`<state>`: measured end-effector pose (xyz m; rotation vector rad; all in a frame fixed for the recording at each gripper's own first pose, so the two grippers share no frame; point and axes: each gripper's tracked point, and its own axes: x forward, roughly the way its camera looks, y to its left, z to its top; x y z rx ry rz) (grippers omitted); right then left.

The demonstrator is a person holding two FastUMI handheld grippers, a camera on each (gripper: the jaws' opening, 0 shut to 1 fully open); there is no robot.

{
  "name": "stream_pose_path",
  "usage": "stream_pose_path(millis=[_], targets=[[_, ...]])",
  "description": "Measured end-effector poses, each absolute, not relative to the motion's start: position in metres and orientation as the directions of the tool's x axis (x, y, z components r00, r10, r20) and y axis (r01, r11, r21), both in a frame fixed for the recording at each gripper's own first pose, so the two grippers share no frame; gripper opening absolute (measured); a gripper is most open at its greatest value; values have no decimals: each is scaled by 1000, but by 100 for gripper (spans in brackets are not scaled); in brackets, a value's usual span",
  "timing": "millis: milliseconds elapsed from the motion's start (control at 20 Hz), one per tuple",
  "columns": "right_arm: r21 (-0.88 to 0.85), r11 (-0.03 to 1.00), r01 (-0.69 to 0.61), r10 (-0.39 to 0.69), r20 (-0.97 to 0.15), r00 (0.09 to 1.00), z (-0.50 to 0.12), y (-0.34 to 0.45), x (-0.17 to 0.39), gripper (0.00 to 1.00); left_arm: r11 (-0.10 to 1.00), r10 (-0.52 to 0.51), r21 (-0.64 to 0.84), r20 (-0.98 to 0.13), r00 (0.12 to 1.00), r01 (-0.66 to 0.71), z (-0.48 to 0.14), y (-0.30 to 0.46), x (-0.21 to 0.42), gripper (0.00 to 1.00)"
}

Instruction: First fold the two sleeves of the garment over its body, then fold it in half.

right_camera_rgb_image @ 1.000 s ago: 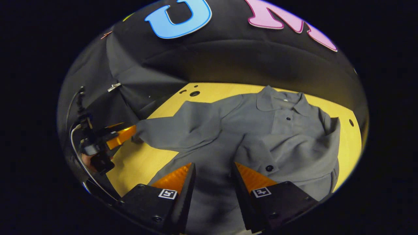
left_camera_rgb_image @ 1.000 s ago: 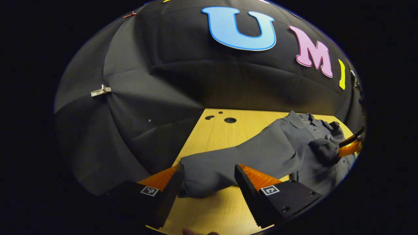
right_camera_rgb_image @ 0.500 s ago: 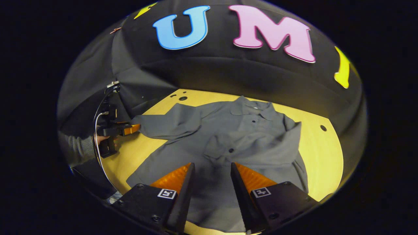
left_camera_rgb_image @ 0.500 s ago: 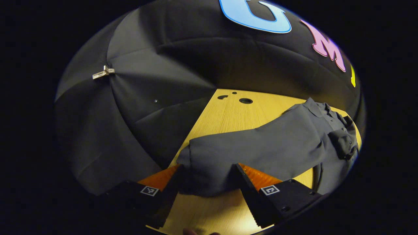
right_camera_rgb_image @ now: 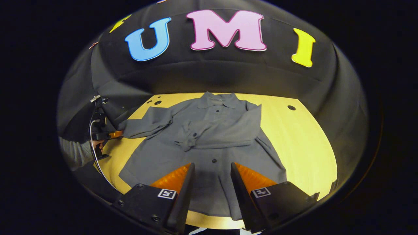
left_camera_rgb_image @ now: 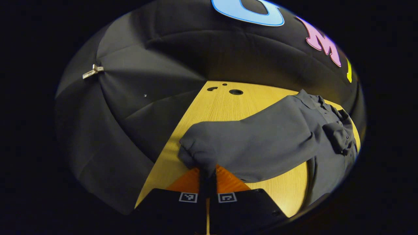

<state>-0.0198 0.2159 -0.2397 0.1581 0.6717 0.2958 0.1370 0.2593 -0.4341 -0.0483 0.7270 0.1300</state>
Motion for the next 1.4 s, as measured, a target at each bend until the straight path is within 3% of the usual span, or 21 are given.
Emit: stream_pose_path(millis=[450, 750, 1400], targets=[[249, 956, -152, 273, -578, 769, -256, 154, -22, 69, 993, 105, 0, -456, 884, -118, -300, 200, 153, 7], [255, 958, -131, 258, -570, 780, -264, 116, -18, 69, 1000, 15, -9, -372, 928, -20, -239, 119, 165, 7], [302, 950, -75, 251, -600, 760, -301, 49, -10, 70, 963, -267, -88, -400, 877, 253, -232, -114, 161, 7]])
